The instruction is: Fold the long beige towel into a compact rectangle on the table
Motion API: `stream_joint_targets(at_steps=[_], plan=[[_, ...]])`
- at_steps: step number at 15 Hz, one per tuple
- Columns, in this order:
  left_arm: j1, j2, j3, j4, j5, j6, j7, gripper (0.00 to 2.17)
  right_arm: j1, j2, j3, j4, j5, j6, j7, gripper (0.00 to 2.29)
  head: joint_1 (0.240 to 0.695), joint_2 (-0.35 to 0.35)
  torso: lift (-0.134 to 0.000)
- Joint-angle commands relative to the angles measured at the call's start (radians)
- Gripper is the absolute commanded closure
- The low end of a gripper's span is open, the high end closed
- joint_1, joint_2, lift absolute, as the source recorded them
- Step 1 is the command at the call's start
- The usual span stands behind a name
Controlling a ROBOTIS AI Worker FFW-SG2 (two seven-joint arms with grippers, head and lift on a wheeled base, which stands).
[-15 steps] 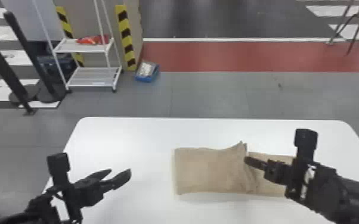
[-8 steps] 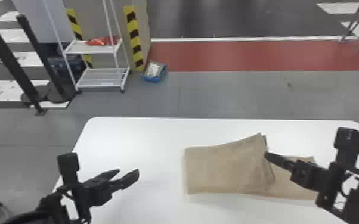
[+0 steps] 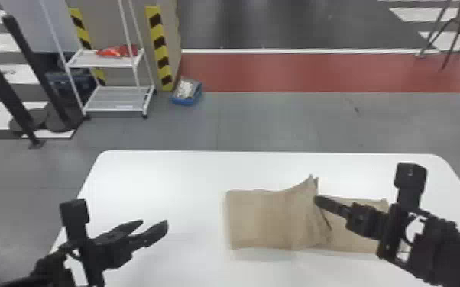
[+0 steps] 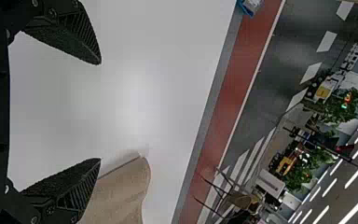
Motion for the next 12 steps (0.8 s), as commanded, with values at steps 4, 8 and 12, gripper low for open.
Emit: stream_joint_targets(at_steps=[4,8,12], plan=[[0.011,0.003,-0.004,-0.003,0.0,-0.009,-0.004,0.16,0.07,0.001,-0.111,-0.17,-0.084,0.088,0.003,1.24,0.695,0.078,0.0],[0.017,0.003,-0.033,-0.004,-0.003,-0.012,-0.007,0.16,0.029,0.001,-0.149,0.097,-0.027,-0.035,0.016,1.24,0.695,0.018,0.0],[0.018,0.003,-0.038,-0.004,-0.006,-0.012,-0.007,0.16,-0.002,0.001,-0.109,0.157,0.013,-0.038,0.016,1.24,0.695,-0.03,0.0]])
